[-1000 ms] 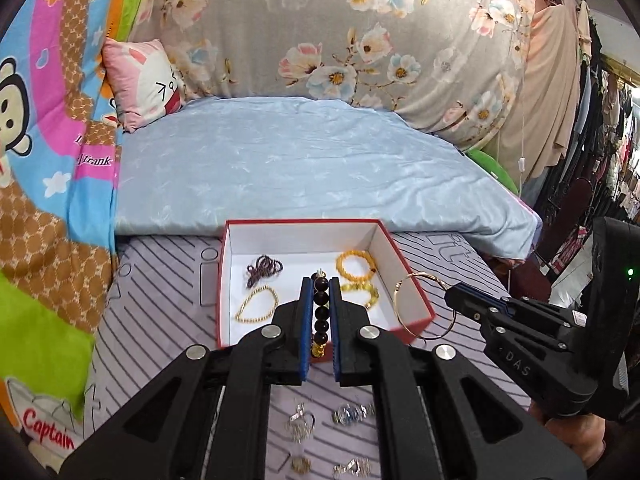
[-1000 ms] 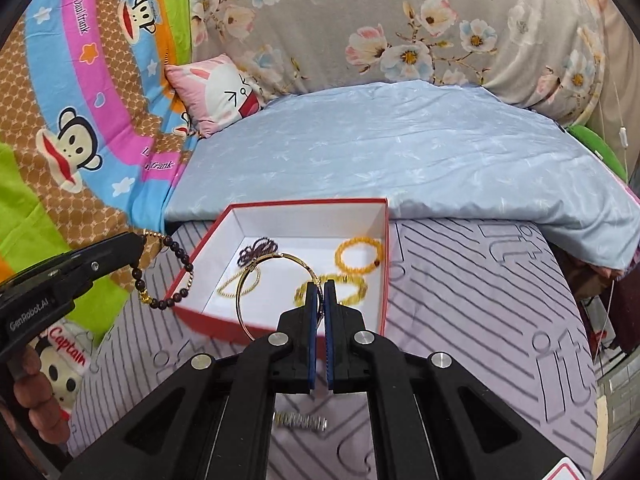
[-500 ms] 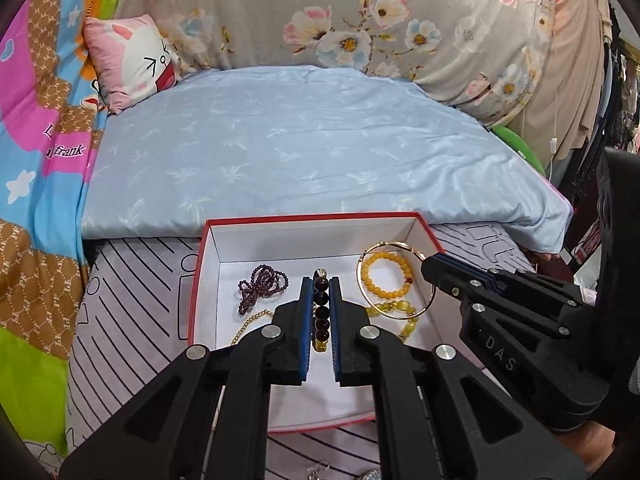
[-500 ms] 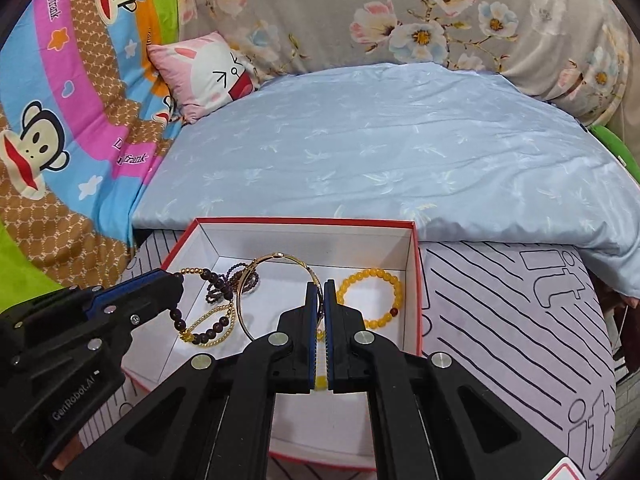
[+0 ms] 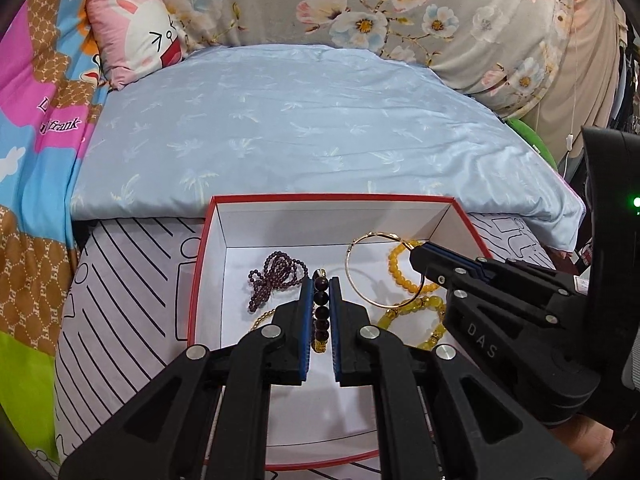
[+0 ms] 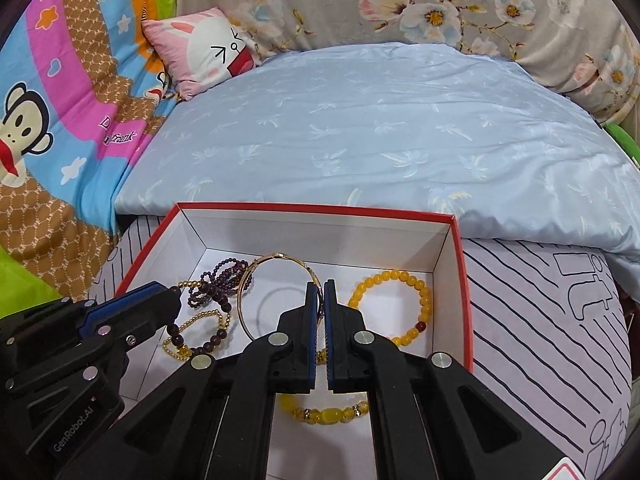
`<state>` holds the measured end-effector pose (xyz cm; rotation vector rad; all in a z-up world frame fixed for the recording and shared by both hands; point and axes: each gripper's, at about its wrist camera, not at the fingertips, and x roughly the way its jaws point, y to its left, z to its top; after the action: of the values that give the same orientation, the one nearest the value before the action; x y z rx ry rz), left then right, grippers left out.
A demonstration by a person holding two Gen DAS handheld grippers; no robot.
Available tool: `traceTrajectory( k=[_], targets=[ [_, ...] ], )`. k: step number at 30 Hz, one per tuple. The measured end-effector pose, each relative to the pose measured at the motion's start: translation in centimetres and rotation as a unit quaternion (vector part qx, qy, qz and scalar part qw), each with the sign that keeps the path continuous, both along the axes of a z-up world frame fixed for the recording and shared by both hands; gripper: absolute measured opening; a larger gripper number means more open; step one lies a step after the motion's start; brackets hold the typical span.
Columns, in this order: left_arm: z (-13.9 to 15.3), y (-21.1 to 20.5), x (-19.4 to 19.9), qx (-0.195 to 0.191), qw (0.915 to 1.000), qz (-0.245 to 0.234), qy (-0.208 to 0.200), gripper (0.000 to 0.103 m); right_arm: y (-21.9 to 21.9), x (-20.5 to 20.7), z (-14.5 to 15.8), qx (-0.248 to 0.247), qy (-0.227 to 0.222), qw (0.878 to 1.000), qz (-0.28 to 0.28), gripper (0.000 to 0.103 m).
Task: Organize jewelry
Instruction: 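Carry the dark bead bracelet and gold bangle with both grippers into the box, then open both grippers to release the bracelet and bangle in the box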
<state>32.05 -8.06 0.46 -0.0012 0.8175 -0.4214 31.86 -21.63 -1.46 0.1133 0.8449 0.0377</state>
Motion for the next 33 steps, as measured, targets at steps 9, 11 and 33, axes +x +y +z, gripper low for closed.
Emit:
traceTrajectory(
  k=[9, 11, 33],
  targets=[
    [-0.5, 0.1, 0.2, -0.003, 1.0, 0.001, 0.009, 0.007, 0.6, 0.7, -0.3, -0.005, 0.002, 1.0, -0.004, 0.003],
    [-0.6, 0.0, 0.1, -0.003, 0.9999, 0.0, 0.011, 0.007, 0.6, 0.7, -0.3, -0.008, 0.002, 1.0, -0.006, 0.003],
    [1.0, 0.2, -1.8, 0.008, 0.9998, 0.017, -0.01, 0.035, 0.0, -2.6, 2.0, -0.012, -0.024, 0.999, -0.016, 0.022]
  ],
)
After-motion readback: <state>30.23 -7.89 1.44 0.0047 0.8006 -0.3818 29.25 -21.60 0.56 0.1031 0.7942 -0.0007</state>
